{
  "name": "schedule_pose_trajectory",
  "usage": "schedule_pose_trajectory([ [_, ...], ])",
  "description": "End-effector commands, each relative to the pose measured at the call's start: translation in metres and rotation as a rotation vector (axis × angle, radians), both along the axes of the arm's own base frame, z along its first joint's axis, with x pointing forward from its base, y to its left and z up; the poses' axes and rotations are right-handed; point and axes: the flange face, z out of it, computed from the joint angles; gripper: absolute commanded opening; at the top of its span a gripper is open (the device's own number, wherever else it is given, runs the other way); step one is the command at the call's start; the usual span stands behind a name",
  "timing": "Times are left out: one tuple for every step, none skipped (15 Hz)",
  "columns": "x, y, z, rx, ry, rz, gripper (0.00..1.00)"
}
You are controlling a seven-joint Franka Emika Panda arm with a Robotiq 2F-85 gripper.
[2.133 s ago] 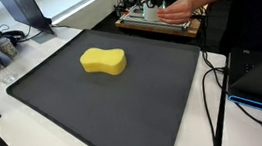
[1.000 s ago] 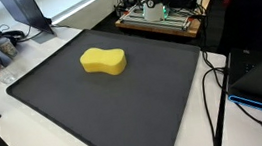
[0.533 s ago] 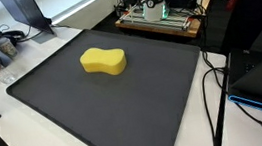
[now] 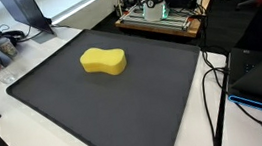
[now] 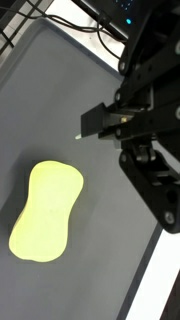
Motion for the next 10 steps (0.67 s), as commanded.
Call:
schedule_pose_trajectory([
  [0.000, 0.000, 0.000, 0.000, 0.001, -0.001, 0.13],
  [0.000, 0.000, 0.000, 0.000, 0.001, -0.001, 0.13],
  [0.000, 0.000, 0.000, 0.000, 0.001, -0.001, 0.03],
  [0.009, 0.002, 0.000, -0.013, -0.006, -0.001, 0.03],
  [0.019, 0.008, -0.003, -0.040, -0.001, -0.002, 0.03],
  [0.026, 0.014, -0.007, -0.054, 0.005, 0.003, 0.03],
  [0.034, 0.022, -0.013, -0.086, 0.014, 0.003, 0.03],
  [0.041, 0.029, -0.019, -0.104, 0.018, 0.010, 0.03],
  [0.048, 0.034, -0.026, -0.137, 0.008, -0.001, 0.03],
  [0.056, 0.040, -0.035, -0.164, 0.001, -0.009, 0.03],
])
